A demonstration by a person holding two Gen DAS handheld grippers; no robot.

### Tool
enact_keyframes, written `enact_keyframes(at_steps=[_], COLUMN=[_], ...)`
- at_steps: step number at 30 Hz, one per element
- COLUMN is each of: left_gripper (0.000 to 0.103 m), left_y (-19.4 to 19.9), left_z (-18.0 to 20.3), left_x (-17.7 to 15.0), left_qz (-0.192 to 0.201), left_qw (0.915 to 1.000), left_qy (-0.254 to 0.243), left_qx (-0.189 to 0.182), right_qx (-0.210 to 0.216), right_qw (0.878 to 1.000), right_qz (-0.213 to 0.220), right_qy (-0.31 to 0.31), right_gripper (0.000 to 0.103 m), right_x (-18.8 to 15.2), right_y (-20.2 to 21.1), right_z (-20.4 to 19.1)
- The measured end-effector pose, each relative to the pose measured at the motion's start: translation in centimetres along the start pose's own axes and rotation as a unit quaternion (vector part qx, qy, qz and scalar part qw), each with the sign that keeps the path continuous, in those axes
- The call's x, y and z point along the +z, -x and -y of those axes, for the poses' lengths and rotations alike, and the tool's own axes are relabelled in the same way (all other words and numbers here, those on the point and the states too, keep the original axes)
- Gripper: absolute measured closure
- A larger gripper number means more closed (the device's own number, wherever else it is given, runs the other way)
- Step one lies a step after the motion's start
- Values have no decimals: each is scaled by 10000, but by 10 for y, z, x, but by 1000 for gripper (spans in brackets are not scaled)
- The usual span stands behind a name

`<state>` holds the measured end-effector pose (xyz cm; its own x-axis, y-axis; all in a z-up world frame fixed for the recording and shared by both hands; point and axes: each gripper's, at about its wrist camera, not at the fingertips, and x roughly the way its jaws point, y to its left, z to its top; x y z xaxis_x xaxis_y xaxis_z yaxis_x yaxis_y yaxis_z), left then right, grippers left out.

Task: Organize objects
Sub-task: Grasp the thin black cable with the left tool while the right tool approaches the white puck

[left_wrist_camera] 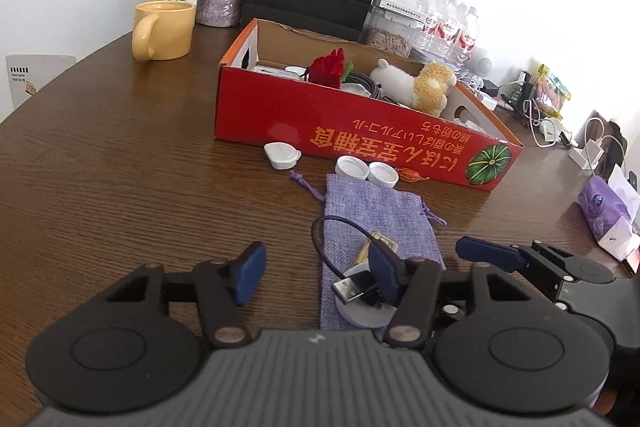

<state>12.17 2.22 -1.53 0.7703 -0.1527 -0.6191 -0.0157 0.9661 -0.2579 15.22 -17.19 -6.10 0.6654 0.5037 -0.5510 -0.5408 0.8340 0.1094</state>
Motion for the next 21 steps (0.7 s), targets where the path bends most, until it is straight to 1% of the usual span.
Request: enact_keyframes(at_steps=[1,3,4,5,7,8,10,18,21], left_gripper=[56,76,77,81,86,98,99,100,100], left_y=[0,1,3,4,8,11,14,27,35], left_z=[1,3,4,5,7,7,7,9,6], left_x=[0,-1,-2,-2,-3,-3,-2,-4,-4], left_qz=[0,22,49,97,179,229,254,315,447], left_qw=[10000,9997,9997,9997,9995,9995,9991,9985,9980], left_qy=[14,33,49,26,4,11,5,-122,-111], left_qx=[-61,-229,-249,-220,-245,-237,-346,-439,-427], right_qx=[-5,-8,-13,-22,-40,-48,-62,-113,-118], right_qw=[10000,10000,10000,10000,10000,10000,10000,9999,9999], right_qz=[1,0,1,2,3,4,-5,-12,-16], right_qy=[5,6,8,13,31,37,56,92,91], right_gripper=[15,15,15,15,15,14,14,14,14], right_x=[0,0,0,0,0,0,0,0,0], right_y=[0,0,0,0,0,0,-1,-1,-1], right_z=[0,0,0,0,-1,-1,-2,-3,-3])
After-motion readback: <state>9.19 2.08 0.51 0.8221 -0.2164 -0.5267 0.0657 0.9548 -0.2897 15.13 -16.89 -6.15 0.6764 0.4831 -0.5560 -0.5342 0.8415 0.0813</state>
